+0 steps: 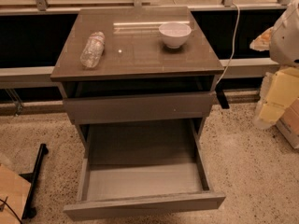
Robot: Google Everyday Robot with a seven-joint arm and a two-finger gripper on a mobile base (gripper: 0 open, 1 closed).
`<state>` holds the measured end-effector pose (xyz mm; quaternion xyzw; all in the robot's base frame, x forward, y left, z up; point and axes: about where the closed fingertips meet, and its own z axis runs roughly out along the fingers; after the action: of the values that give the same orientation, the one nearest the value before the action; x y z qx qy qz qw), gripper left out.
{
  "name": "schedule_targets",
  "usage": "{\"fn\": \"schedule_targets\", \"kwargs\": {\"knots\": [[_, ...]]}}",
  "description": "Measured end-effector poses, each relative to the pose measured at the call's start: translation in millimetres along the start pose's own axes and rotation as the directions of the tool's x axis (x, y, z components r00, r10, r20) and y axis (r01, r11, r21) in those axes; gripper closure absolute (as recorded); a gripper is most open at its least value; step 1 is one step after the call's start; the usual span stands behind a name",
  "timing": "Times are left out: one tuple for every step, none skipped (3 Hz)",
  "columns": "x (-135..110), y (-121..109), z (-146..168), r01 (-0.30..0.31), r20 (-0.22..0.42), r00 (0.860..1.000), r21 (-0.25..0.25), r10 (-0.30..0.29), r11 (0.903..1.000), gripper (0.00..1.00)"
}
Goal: Place water bottle into middle drawer
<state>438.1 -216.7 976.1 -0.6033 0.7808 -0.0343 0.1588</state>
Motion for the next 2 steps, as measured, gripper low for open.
{"fn": "schedule_targets", "kwargs": {"knots": [[0, 0, 0, 0.0, 0.0, 1.0, 0.0, 0.0, 1.0, 0.0], [-27, -9, 3, 0.035, 0.047, 0.998, 0.011, -0.036, 0.9993, 0.0]]}}
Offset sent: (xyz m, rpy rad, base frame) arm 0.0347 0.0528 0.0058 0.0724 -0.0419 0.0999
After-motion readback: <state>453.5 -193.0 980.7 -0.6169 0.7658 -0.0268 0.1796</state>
